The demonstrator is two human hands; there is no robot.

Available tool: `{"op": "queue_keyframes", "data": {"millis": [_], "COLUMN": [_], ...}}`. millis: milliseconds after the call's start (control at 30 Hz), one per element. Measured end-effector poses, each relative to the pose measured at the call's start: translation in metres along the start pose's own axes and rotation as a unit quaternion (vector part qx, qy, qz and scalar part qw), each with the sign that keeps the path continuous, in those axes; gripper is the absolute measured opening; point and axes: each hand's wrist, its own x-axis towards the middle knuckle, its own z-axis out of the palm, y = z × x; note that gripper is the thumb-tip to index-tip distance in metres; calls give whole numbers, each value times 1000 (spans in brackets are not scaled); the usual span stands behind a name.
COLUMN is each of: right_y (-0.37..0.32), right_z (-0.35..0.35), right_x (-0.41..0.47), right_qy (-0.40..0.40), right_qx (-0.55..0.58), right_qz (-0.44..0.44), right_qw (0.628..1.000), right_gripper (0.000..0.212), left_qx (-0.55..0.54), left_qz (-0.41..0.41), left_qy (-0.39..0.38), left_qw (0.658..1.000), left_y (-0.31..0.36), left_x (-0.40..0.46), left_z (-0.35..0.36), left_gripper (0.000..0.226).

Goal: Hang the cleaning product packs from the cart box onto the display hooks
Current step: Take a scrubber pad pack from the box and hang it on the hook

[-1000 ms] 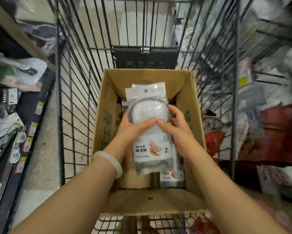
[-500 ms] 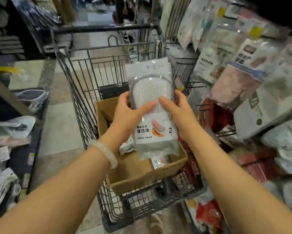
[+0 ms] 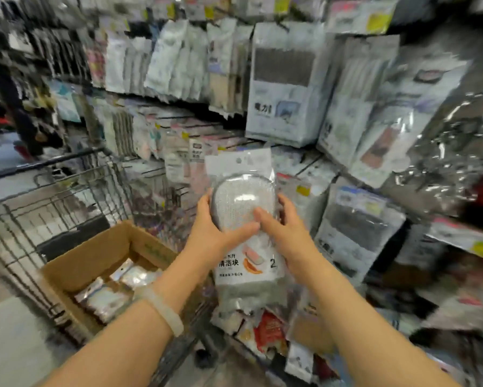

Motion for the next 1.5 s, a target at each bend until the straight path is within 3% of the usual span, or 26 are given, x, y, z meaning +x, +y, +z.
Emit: {"op": "queue_keyframes", "data": {"millis": [200,367,433,567,733,900,1033,1267,1500], "right_y": [-50,-82,-95,-131,-182,-219,-249,-295,-315], "right_z": [-145,-259,-301,-374,-434,-477,-510,-582,-636], "right_x": [-119,-262,-320,-416,-488,-504,-486,-427,-377], "right_qy": [113,222,260,322,367,361,347,358,362], "right_qx": [-7,-17,-34,-69,-78,-99,-141,-119,-127], "right_qz": [-58,-86,-84,-101,-131,-170,-192,-234,-301], "right_qw": [992,971,961,939,917,912,907,896,873], "right_gripper": [103,84,88,76,92,89,106,40,52], "left_qx": [-5,-25,-52,-84,-111,-130,-146,-216,-206], "left_qz": [66,91,91,112,131,160,185,157,202], "left_qy": [-135,-240,-273,-333,-391,-399,-402,-416,-412], "left_qw": [989,966,956,932,904,893,885,869,864], "left_y": [44,74,90,129,181,219,247,293,318], "left_x": [-66,-167,-213,-289,-341,-346,-323,-251,-200], "left_z": [148,279,328,412,488,534,559,607,648], "left_gripper": [86,106,114,99,73,99,78,82,90]}}
